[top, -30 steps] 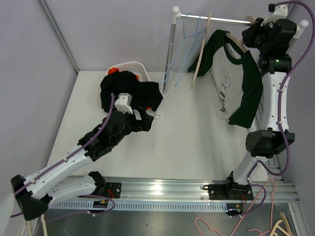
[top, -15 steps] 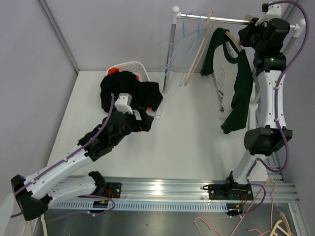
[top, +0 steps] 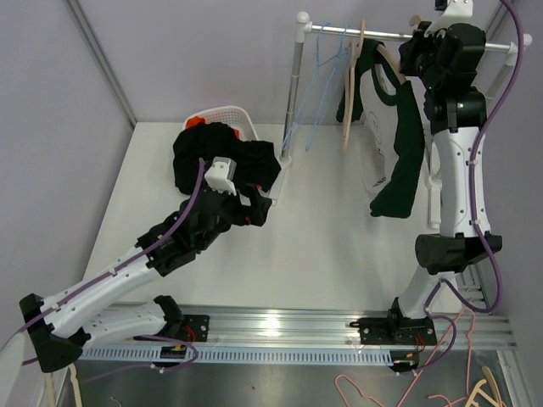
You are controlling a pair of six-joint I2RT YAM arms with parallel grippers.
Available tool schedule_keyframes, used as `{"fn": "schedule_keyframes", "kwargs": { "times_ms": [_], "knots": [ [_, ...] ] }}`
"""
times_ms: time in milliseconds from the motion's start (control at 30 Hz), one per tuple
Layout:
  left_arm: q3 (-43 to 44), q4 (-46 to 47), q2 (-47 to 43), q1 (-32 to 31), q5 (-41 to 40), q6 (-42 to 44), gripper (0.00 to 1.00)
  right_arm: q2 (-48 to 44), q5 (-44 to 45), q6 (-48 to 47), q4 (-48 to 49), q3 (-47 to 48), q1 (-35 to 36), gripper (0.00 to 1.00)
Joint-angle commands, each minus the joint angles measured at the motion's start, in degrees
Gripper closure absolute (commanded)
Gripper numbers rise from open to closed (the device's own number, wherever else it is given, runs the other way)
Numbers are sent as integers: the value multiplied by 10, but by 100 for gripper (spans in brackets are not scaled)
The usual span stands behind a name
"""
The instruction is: Remove the t-shirt from the hanger
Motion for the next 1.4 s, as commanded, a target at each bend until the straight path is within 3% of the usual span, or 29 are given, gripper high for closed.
{"fn": "schedule_keyframes", "kwargs": {
  "times_ms": [0, 267, 400, 633, 767, 833, 1167, 1367],
  "knots": [
    [43, 20, 7, -10, -12, 21, 0, -50, 74, 5, -18, 37, -4, 100],
    [102, -12, 55, -39, -13, 33, 1, -94, 156, 112, -158, 16, -4, 100],
    [132, 10, 75, -72, 10, 85, 1, -124, 173, 192, -227, 14, -5, 100],
    [95, 213, 75, -254, -27, 245, 0, -281, 260, 333, -247, -169, 24, 100],
    [62, 349, 92, -329, -13, 345, 0, -335, 338, 394, -280, -217, 50, 100],
    [57, 415, 122, -347, -2, 366, 0, -347, 337, 408, -287, -235, 50, 100],
    [73, 531, 263, -366, 40, 416, 1, -353, 299, 424, -294, -249, 52, 100],
    [45, 580, 256, -374, 92, 403, 0, -349, 308, 415, -293, -250, 53, 100]
  ]
}}
